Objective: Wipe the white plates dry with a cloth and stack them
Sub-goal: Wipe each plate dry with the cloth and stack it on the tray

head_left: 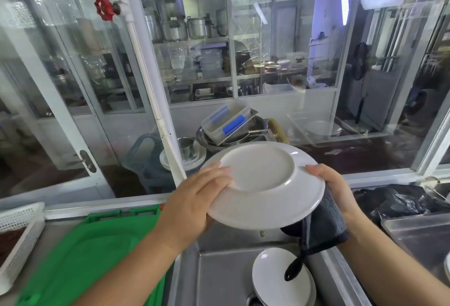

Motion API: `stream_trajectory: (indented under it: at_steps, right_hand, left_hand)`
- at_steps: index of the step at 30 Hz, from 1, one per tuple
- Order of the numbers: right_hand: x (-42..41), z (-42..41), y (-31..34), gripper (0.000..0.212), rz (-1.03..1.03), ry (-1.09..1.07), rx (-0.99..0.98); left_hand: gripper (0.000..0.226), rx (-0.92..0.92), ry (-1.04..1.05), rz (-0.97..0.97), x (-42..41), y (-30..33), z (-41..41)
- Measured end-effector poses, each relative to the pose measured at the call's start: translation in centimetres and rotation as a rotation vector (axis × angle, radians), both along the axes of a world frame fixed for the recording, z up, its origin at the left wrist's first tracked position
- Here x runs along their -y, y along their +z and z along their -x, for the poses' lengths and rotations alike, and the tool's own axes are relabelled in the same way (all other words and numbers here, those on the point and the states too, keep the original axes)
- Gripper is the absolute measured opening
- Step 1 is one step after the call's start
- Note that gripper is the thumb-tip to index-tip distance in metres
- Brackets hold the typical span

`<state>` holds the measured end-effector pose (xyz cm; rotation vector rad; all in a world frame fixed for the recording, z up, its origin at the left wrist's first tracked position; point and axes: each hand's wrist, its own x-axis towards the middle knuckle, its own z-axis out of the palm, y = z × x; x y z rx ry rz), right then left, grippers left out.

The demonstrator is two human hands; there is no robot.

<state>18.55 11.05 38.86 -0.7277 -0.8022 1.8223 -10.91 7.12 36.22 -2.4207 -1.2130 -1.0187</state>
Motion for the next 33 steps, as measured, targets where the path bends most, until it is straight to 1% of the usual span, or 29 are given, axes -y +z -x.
stream_trajectory:
  at_steps: [2,4,5,6,7,8,9,10,11,12,13,14,15,16,17,20,25,29,30,33]
  right_hand:
    - [0.0,0.0,-0.1,0.051,-0.038,-0.007,-0.034]
    - [0.0,0.0,-0.3,0.053,-0.055,-0.024,-0.048]
    - [-0.1,0.0,-0.3,0.054,-0.056,-0.027,-0.054]
    - [-0.2,-0.1,-0.4,0.053,-0.054,-0.032,-0.060]
    - [-0.2,-0.1,-0.4,0.053,-0.050,-0.038,-0.065]
    - [-0.3,-0.2,-0.4,0.052,-0.048,-0.043,-0.069]
    - [-0.3,-0.2,-0.4,0.051,-0.050,-0.046,-0.072]
    - [-0.4,-0.3,-0.5,0.049,-0.052,-0.050,-0.073]
    - [-0.4,-0.3,-0.5,0.046,-0.055,-0.050,-0.073]
    - [-0.5,-0.4,-0.6,0.042,-0.057,-0.051,-0.072]
    - [-0.5,-0.4,-0.7,0.040,-0.058,-0.052,-0.068]
    - [-0.6,-0.4,-0.8,0.041,-0.052,-0.055,-0.058]
    - [-0.7,-0.4,-1.0,0.043,-0.039,-0.055,-0.048]
    - [-0.7,-0.4,-1.2,0.045,-0.024,-0.052,-0.042]
    - [-0.6,-0.3,-1.3,0.047,-0.015,-0.042,-0.045]
    - [-0.7,-0.3,-1.7,0.050,0.007,-0.039,-0.049]
    - [-0.9,-0.7,-1.9,0.046,0.027,-0.063,-0.012]
    - [-1.0,-1.0,-1.8,0.036,-0.004,-0.121,0.059]
    - [-1.2,-0.9,-1.8,0.038,0.007,-0.150,0.088]
    - [-1.7,-0.6,-1.8,0.056,0.040,-0.273,0.267]
  left_hand:
    - [0.080,0.106,0.080,0.057,-0.3,0.1,0.0]
    - [0.097,0.195,0.155,0.164,-0.6,0.2,0.3]
    - [0.102,0.242,0.182,0.232,-0.7,0.0,0.4]
    - [0.101,0.317,0.207,0.308,-0.8,-0.3,0.4]
    - [0.093,0.430,0.231,0.392,-0.9,-0.5,0.3]
    - [0.078,0.593,0.252,0.483,-1.1,-0.5,0.1]
    - [0.058,0.816,0.249,0.578,-1.2,-0.2,-0.3]
    - [0.034,1.077,0.225,0.679,-1.3,0.1,-0.5]
    - [0.023,1.319,0.190,0.792,-1.5,0.4,-0.8]
    - [0.026,1.506,0.132,0.907,-1.7,0.7,-0.9]
    - [0.035,1.618,0.070,1.012,-1.8,0.9,-0.9]
    - [0.045,1.663,0.007,1.097,-1.7,1.2,-1.0]
    - [0.051,1.666,-0.040,1.161,-1.6,1.5,-1.2]
    - [0.051,1.652,-0.079,1.208,-1.4,1.6,-1.4]
    - [0.047,1.651,-0.112,1.224,-1.3,1.7,-1.7]
    - [0.031,1.669,-0.155,1.225,-0.8,1.8,-2.5]
    - [0.027,1.668,-0.178,1.250,0.1,2.0,-3.3]
    - [0.023,1.686,-0.185,1.241,0.4,1.8,-3.6]
    - [0.024,1.695,-0.177,1.223,0.5,1.8,-3.6]
    - [0.033,1.736,-0.147,1.141,0.5,1.6,-3.2]
